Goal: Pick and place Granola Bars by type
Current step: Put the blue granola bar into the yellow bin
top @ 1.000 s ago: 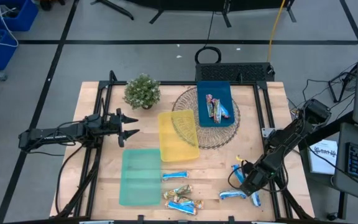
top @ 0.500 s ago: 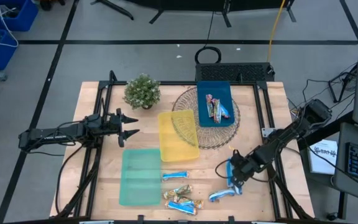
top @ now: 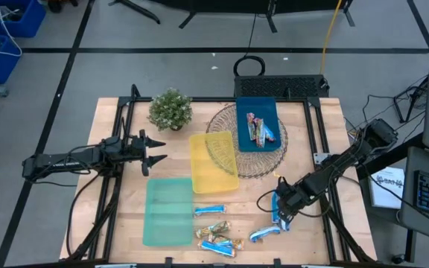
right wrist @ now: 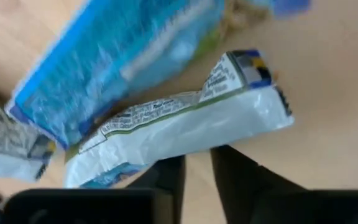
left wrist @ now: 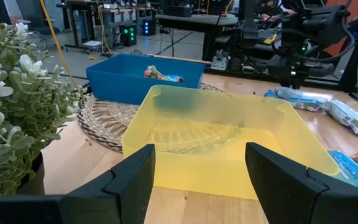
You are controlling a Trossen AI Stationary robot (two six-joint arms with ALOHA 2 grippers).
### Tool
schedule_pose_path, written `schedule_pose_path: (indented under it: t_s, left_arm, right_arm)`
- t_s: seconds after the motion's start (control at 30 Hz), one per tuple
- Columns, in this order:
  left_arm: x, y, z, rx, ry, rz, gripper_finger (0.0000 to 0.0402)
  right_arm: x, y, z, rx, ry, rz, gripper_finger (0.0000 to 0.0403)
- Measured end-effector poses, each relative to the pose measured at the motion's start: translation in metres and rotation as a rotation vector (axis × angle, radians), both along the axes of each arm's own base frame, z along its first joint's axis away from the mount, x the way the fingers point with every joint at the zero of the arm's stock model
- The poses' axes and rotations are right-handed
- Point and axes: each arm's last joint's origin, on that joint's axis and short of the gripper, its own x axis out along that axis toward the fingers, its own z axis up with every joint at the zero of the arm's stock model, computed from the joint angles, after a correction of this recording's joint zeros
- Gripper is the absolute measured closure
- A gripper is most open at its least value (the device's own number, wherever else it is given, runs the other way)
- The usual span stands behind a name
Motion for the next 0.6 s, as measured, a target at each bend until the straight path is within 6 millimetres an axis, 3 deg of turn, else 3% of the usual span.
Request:
schedule_pose_path:
  t_s: [0.27, 0.6]
  left_arm:
    - [0.0, 0.0, 0.0, 0.0, 0.0, 0.0, 0.0146]
    - [0.0, 0.0, 0.0, 0.0, 0.0, 0.0, 0.0146]
  right_arm:
    - [-0.015, -0.007, 0.017, 0.075, 0.084, -0.048, 0.0234]
    - [-0.018, -0.015, 0.037, 0.046, -0.081, -0.163, 0.0226]
